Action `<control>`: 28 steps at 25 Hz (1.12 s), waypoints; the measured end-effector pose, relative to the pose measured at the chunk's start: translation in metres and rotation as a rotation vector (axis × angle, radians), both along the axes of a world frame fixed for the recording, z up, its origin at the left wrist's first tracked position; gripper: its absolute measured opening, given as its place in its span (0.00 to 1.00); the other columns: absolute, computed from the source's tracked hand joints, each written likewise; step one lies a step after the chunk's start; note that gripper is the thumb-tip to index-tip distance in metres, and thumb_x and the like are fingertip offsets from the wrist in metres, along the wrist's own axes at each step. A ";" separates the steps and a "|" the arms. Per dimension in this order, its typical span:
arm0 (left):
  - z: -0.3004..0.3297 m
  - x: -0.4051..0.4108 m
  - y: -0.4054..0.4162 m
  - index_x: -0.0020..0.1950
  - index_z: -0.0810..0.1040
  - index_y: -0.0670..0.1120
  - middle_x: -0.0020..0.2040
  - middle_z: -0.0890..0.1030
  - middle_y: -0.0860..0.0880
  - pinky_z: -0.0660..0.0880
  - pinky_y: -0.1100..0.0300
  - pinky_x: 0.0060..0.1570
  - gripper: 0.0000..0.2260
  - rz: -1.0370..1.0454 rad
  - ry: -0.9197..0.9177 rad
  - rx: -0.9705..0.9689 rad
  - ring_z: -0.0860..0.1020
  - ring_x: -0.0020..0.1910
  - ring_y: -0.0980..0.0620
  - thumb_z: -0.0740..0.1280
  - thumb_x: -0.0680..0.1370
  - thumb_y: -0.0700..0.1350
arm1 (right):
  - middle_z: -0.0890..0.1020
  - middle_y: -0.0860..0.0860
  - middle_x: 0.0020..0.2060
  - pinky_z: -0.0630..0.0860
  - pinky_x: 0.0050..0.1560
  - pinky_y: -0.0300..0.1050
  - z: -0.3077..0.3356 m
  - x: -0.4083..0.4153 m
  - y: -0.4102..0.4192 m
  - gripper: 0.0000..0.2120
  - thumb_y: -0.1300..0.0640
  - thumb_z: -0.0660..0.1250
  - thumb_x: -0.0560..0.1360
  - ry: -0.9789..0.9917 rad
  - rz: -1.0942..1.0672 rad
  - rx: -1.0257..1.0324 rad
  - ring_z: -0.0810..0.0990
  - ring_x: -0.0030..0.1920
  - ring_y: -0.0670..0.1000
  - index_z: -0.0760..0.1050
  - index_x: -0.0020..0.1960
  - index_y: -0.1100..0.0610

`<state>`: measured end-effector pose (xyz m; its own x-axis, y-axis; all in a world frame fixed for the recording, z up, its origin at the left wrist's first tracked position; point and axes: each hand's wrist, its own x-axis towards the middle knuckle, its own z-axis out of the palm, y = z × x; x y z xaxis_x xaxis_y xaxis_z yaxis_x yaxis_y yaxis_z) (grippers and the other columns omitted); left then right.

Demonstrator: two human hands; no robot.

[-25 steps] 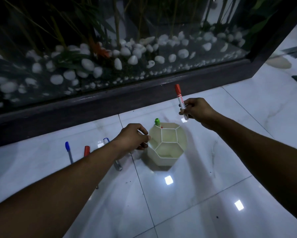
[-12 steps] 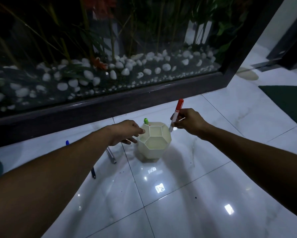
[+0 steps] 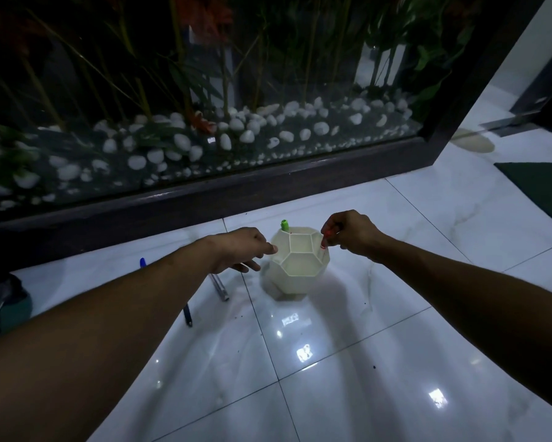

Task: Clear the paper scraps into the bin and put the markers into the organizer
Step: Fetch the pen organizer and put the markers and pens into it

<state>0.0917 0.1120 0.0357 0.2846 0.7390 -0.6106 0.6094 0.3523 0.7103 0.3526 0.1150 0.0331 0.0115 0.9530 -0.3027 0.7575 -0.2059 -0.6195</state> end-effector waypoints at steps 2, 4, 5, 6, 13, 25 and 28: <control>0.000 -0.004 -0.001 0.64 0.74 0.46 0.61 0.78 0.46 0.78 0.52 0.56 0.18 0.009 0.001 -0.003 0.82 0.54 0.47 0.69 0.78 0.54 | 0.85 0.54 0.49 0.80 0.49 0.46 0.005 -0.002 0.001 0.09 0.64 0.75 0.72 0.005 -0.006 0.000 0.83 0.52 0.54 0.81 0.52 0.57; 0.002 -0.008 -0.003 0.64 0.74 0.46 0.61 0.78 0.46 0.78 0.52 0.56 0.18 0.011 -0.002 0.000 0.82 0.55 0.47 0.69 0.78 0.53 | 0.83 0.53 0.52 0.78 0.48 0.45 0.015 -0.008 0.000 0.12 0.60 0.75 0.73 0.031 -0.027 0.033 0.81 0.53 0.53 0.80 0.55 0.57; 0.004 -0.010 -0.003 0.64 0.74 0.46 0.61 0.78 0.46 0.78 0.52 0.57 0.18 0.017 -0.005 0.006 0.82 0.55 0.47 0.69 0.78 0.53 | 0.82 0.51 0.53 0.76 0.48 0.44 0.021 -0.012 0.001 0.14 0.56 0.75 0.73 0.060 -0.047 0.070 0.80 0.54 0.52 0.80 0.57 0.56; 0.005 -0.012 -0.004 0.64 0.74 0.45 0.61 0.78 0.47 0.77 0.52 0.57 0.18 0.031 -0.009 0.016 0.81 0.56 0.47 0.69 0.78 0.53 | 0.81 0.49 0.52 0.74 0.47 0.43 0.030 -0.018 0.002 0.15 0.53 0.75 0.73 0.101 -0.068 0.122 0.80 0.53 0.51 0.80 0.58 0.56; -0.001 -0.050 0.003 0.55 0.77 0.42 0.56 0.79 0.46 0.72 0.54 0.50 0.16 0.204 0.058 0.128 0.78 0.53 0.46 0.71 0.76 0.53 | 0.84 0.47 0.45 0.79 0.52 0.45 0.063 -0.112 0.002 0.07 0.52 0.72 0.75 0.140 0.152 0.346 0.81 0.48 0.45 0.81 0.51 0.53; -0.074 -0.147 -0.016 0.64 0.74 0.42 0.60 0.78 0.43 0.77 0.53 0.57 0.17 0.297 0.577 0.167 0.77 0.57 0.44 0.68 0.78 0.49 | 0.81 0.53 0.49 0.73 0.46 0.42 -0.064 -0.246 0.022 0.14 0.52 0.71 0.76 -0.086 0.344 0.008 0.80 0.48 0.52 0.76 0.58 0.58; -0.095 -0.157 -0.019 0.58 0.75 0.43 0.54 0.80 0.43 0.75 0.56 0.47 0.15 0.290 0.607 0.123 0.78 0.50 0.47 0.71 0.76 0.49 | 0.79 0.53 0.48 0.72 0.42 0.45 -0.089 -0.248 0.023 0.14 0.52 0.71 0.75 -0.224 0.371 -0.029 0.76 0.45 0.52 0.73 0.57 0.56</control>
